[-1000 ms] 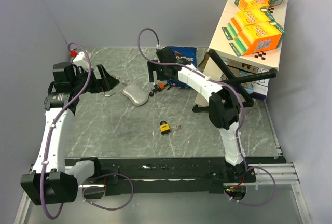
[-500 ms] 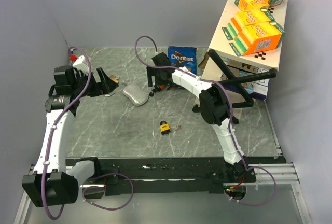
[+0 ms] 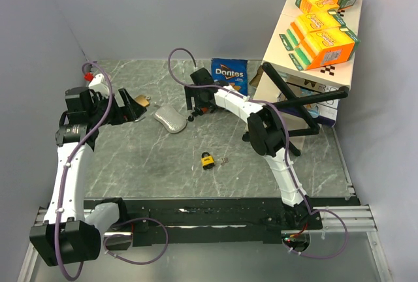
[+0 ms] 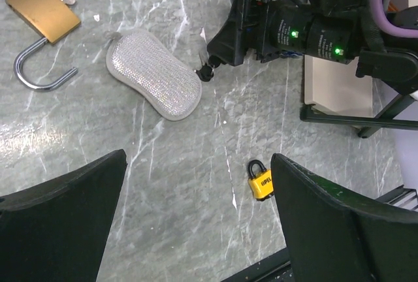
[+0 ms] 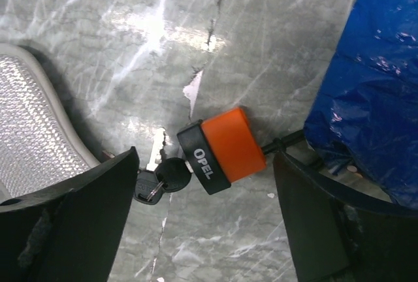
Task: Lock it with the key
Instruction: Pick up the lock from the center of the board.
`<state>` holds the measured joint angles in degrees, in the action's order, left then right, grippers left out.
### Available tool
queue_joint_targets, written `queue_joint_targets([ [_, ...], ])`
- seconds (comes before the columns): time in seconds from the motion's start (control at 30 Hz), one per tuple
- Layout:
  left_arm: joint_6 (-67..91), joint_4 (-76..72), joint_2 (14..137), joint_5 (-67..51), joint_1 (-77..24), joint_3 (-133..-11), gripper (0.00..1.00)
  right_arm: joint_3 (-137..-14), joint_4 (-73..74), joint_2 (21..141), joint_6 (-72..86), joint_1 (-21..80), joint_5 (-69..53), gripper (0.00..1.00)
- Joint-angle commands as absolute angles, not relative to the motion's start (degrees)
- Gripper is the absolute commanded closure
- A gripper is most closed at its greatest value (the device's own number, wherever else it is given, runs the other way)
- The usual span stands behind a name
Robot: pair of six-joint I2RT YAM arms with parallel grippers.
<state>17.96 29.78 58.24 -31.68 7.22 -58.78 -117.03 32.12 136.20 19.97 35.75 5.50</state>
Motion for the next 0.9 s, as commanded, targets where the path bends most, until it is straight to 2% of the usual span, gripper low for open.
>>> queue_joint_targets([
  [0.0, 18.6, 28.7, 57.8, -33.1, 8.0, -58.7, 0.04, -118.7, 29.6, 138.0, 17.3, 35.9, 4.0, 0.11],
  [0.37, 17.8, 28.5, 59.1, -35.2, 9.3, -59.1, 0.04, -115.7, 31.5, 137.2, 12.6, 35.9, 2.6, 0.16],
  [0.7, 17.1, 28.7, 59.5, -36.7, 10.2, -59.1, 0.04, -116.0, 36.1, 137.6, 4.7, 35.5, 0.9, 0.36],
  [0.87, 17.2, 28.3, 59.3, -37.5, 10.5, -58.8, 0.03, -108.6, 33.4, 132.4, 2.6, 35.3, 0.5, 0.45],
])
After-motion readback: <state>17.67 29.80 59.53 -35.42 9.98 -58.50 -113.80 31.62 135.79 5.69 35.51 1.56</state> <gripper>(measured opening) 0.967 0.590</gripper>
